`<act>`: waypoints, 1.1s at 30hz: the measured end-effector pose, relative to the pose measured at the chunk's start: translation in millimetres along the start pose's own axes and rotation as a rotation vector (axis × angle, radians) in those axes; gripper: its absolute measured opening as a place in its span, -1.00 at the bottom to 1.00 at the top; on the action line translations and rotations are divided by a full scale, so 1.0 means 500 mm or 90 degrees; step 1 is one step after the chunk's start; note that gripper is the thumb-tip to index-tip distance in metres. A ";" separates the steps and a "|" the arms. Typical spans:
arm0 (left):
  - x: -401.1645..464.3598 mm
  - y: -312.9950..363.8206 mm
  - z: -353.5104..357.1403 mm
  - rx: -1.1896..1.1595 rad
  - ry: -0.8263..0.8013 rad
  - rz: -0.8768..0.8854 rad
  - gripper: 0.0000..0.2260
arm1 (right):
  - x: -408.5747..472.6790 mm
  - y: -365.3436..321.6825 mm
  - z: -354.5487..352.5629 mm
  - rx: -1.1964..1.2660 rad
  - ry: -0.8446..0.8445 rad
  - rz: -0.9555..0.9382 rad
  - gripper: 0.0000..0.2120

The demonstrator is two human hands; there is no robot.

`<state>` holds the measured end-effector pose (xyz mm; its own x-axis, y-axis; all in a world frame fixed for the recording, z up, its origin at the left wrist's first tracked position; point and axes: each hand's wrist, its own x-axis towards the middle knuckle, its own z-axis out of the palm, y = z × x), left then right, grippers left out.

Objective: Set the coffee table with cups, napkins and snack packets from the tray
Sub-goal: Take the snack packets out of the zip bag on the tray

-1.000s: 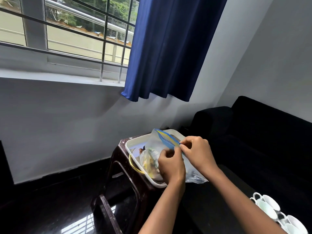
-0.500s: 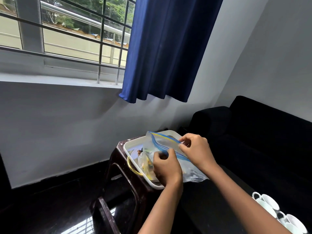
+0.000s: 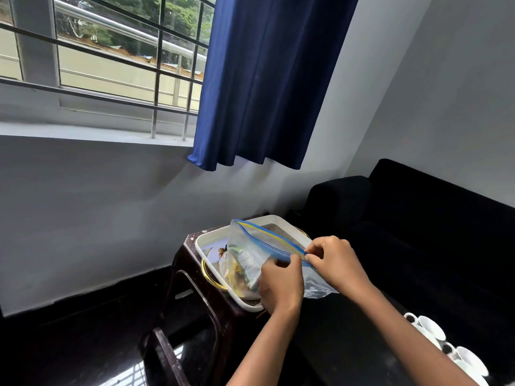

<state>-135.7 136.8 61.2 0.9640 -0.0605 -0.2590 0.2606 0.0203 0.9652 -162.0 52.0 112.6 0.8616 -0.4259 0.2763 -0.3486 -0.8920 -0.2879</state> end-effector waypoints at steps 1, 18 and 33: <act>-0.002 0.003 -0.001 0.008 0.011 0.005 -0.81 | 0.002 0.000 -0.001 0.005 0.007 0.005 -0.94; 0.007 -0.005 -0.004 -0.111 0.103 -0.021 -0.79 | 0.073 0.017 -0.029 -0.024 0.171 0.065 -0.90; 0.008 -0.036 -0.078 -0.227 0.071 -0.238 -0.63 | -0.048 -0.071 -0.038 -0.031 0.062 -0.289 -0.75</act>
<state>-134.7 175.0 41.6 0.7966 -0.0219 -0.6041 0.5707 0.3565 0.7397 -177.6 90.8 133.6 0.8928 -0.0013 0.4505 0.0366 -0.9965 -0.0752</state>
